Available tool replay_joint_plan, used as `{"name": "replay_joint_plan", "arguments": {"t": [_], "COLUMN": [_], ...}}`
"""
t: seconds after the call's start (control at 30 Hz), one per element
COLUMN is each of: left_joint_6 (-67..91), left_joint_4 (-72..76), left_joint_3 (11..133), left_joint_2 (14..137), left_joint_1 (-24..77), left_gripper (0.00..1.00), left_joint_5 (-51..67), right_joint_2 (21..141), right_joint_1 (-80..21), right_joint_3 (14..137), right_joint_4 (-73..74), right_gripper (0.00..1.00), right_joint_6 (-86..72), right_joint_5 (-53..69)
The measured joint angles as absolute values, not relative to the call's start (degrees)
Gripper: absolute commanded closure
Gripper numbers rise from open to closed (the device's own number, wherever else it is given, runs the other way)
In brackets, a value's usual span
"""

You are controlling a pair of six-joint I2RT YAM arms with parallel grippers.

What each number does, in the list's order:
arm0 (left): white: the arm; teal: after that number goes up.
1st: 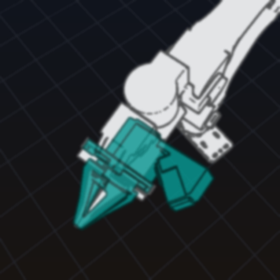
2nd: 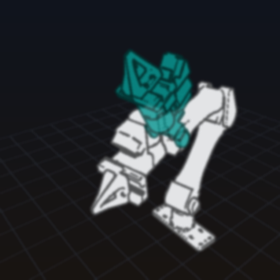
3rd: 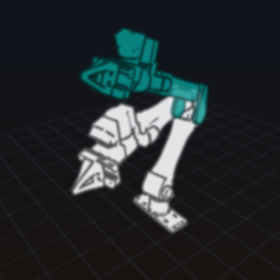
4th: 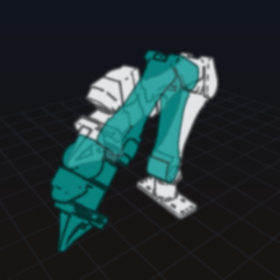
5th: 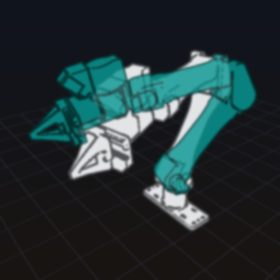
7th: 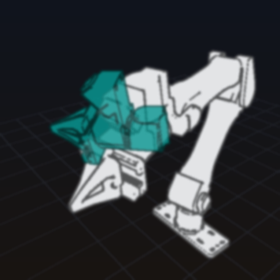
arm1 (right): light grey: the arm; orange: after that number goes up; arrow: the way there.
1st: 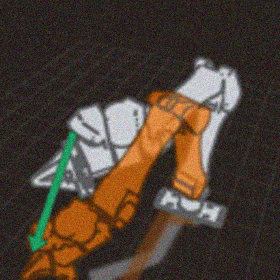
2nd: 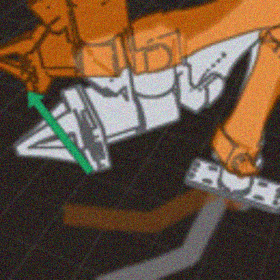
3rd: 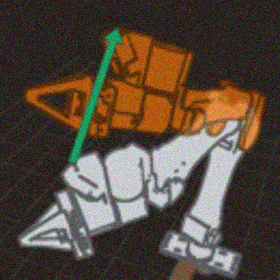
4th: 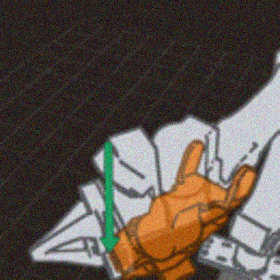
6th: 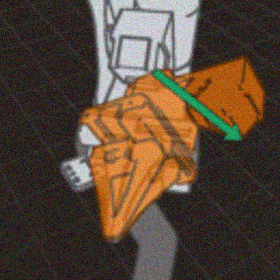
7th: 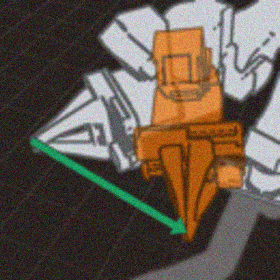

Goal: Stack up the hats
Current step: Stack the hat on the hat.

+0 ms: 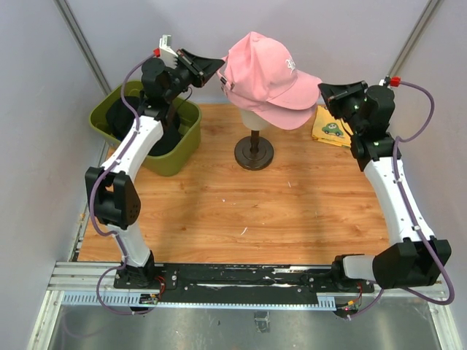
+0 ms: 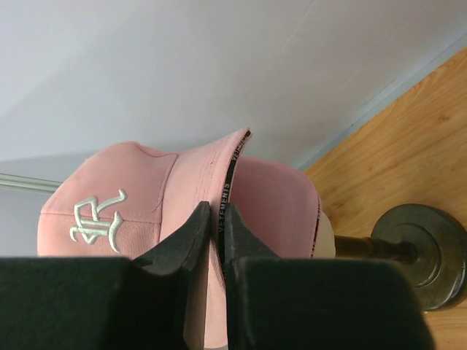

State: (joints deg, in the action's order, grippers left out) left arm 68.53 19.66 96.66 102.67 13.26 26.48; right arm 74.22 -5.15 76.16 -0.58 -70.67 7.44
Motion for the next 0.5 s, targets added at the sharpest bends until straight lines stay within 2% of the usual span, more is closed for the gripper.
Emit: {"name": "replay_joint_plan", "arguments": {"t": [0.5], "left_joint_6": [68.1], "left_joint_4": [20.47], "left_joint_3": [93.82], "left_joint_2": [104.64], "left_joint_1": [13.26], "left_gripper": [0.91], "left_joint_5": [26.92], "right_joint_2": [72.97], "right_joint_1": [-5.63], "right_joint_3": [71.07], "right_joint_4": [-1.19], "right_gripper": [1.0], "right_joint_6": [-70.06], "right_joint_5": [7.46]}}
